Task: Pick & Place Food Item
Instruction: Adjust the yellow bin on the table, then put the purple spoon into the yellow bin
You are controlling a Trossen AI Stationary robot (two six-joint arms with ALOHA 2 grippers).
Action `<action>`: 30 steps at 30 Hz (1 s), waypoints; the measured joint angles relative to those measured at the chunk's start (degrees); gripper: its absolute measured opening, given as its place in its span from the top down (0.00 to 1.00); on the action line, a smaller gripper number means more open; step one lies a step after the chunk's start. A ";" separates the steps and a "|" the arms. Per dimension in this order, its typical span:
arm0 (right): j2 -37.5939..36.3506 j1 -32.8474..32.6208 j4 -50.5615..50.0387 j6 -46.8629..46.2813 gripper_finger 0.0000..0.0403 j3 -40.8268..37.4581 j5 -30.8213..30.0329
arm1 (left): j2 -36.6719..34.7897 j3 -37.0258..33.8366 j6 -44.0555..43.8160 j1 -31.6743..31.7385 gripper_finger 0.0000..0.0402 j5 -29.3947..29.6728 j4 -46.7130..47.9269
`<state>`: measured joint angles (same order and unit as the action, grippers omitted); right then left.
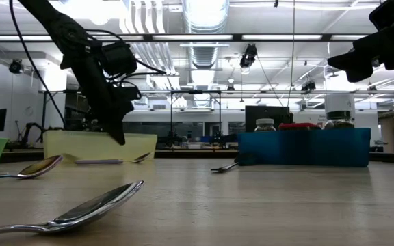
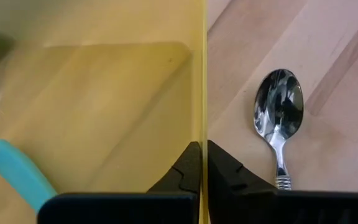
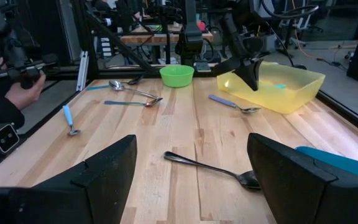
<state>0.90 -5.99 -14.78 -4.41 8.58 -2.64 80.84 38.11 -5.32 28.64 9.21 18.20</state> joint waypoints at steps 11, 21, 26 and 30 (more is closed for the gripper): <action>0.00 -0.01 0.00 0.07 0.25 0.00 -0.02 | 0.00 0.13 -0.46 0.02 0.89 0.18 -0.20; -0.01 -0.01 0.00 0.07 0.25 0.02 0.00 | -1.13 0.17 -0.48 0.04 0.50 -0.71 -0.16; 0.00 0.00 0.00 0.06 0.25 0.02 -0.02 | -6.29 0.20 -0.84 -0.17 0.41 -0.89 0.39; -0.02 0.00 0.00 -0.04 0.25 0.02 -0.01 | -11.23 0.24 -7.57 -0.92 0.41 -0.87 1.77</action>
<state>0.89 -5.99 -14.79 -4.45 8.60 -2.64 69.61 38.35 -12.89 27.73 8.34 19.97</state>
